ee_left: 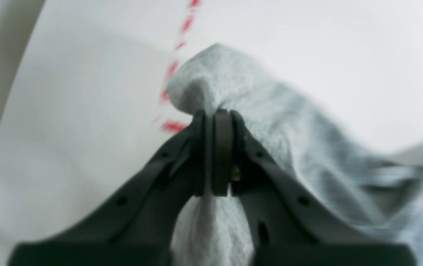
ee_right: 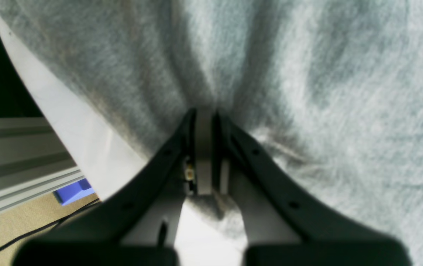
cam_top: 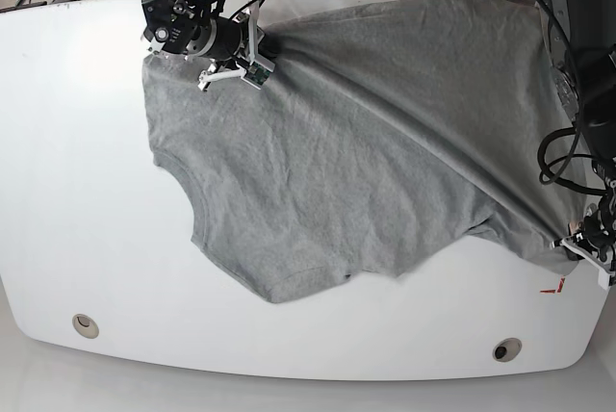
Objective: Layout the t-shirt on the table in an organized manner, then fold the t-shirt properly
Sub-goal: 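Release the left gripper and move it to the shirt's shoulder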
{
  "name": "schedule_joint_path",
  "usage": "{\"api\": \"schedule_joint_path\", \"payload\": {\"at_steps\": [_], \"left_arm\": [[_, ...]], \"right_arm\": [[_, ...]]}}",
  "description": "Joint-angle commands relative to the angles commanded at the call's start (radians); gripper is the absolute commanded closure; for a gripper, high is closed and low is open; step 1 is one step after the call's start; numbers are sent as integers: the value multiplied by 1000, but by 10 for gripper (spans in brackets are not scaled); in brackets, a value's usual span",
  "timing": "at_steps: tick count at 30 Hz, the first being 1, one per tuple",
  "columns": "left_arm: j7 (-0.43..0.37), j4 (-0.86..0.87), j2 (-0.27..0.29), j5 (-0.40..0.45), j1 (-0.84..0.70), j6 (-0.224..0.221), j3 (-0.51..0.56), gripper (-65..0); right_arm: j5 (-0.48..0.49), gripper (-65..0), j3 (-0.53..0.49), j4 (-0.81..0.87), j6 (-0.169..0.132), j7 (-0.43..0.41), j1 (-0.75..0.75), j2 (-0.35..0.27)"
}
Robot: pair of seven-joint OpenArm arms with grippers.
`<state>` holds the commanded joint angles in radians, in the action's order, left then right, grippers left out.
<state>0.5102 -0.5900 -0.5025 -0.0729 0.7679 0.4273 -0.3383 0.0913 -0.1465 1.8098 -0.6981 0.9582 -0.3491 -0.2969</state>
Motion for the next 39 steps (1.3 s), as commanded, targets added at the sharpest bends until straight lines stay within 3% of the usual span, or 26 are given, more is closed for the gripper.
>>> {"api": "schedule_joint_path", "payload": {"at_steps": [3,6,9,17,22,24,28,33,39], "left_arm": [[18,0,-26,0,8,0,0,-344],[26,-11,-32,0,9,-2,0,-440],[60,-83,-38,0,3,-2,0,-440],[239,-298,-58,-6,-21,2,-5,-440],[402,-565,-55,-8,-114,5,-8,-440],[476,-709,-49,-9,-181,41,-8,-440],[559,-950,11,-26,-296,126,-9,-440],[675,-1252,94,-28,-489,150,-8,-440],[690,-1352,210,-25,-663,207,-8,-440]], "right_arm": [[0,-22,0,0,0,0,0,2],[0,-22,0,0,0,0,0,2],[0,-22,0,0,0,0,0,2],[0,-24,0,95,0,3,6,2],[8,-25,0,164,0,52,64,2],[8,-25,0,173,0,80,106,5],[2,-25,0,176,0,87,163,28],[8,-27,0,176,0,87,215,40],[-20,-27,0,169,0,87,302,112]]}}
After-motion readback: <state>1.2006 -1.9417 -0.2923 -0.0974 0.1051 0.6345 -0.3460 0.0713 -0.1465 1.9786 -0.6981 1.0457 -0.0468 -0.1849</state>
